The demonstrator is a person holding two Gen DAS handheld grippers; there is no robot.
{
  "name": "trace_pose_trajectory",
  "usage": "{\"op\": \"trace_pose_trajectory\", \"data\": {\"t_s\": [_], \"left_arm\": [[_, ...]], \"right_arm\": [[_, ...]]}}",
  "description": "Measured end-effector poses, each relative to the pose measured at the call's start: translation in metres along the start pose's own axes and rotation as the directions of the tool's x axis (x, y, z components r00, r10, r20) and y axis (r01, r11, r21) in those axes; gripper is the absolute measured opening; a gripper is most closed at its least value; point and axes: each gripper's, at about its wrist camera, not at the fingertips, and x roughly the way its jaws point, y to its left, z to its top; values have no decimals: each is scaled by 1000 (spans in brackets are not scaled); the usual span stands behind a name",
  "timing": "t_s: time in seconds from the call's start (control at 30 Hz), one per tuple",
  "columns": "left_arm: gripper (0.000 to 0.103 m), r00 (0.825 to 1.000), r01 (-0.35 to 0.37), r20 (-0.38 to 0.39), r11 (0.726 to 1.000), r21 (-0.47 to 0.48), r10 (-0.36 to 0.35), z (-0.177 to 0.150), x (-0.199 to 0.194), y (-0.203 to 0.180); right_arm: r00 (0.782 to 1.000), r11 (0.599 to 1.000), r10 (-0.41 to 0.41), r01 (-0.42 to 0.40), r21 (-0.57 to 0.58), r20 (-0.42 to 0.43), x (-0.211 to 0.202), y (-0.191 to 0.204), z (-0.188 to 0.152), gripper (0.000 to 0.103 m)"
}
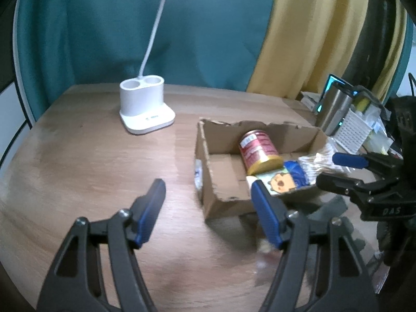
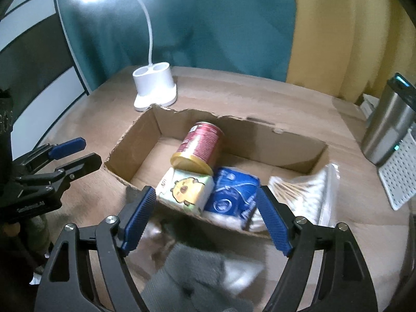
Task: Organize objects
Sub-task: 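Reach toward the grey glove and grasp it with the left tool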
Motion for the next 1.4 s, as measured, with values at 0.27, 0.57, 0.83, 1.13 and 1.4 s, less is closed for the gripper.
{"op": "trace_pose_trajectory", "data": {"t_s": [0.27, 0.57, 0.83, 1.13, 1.4], "left_arm": [[70, 1000, 12, 5, 1000, 21, -12, -5, -8, -19], [71, 1000, 23, 0, 999, 44, -23, -16, -17, -38], [71, 999, 40, -26, 997, 66, -38, -28, -18, -59], [71, 996, 71, -54, 992, 107, -66, -35, -14, -86], [71, 990, 114, -101, 982, 150, -99, -38, -2, -117]], "right_arm": [[999, 999, -23, 23, 25, 30, -27, -10, -18, 82], [999, 998, -38, 36, 55, 38, -45, -20, -41, 82], [999, 996, -45, 42, 81, 31, -53, -32, -62, 82], [999, 993, -39, 35, 116, 31, -57, -50, -81, 82], [999, 988, -38, 32, 151, 37, -60, -70, -93, 82]]}}
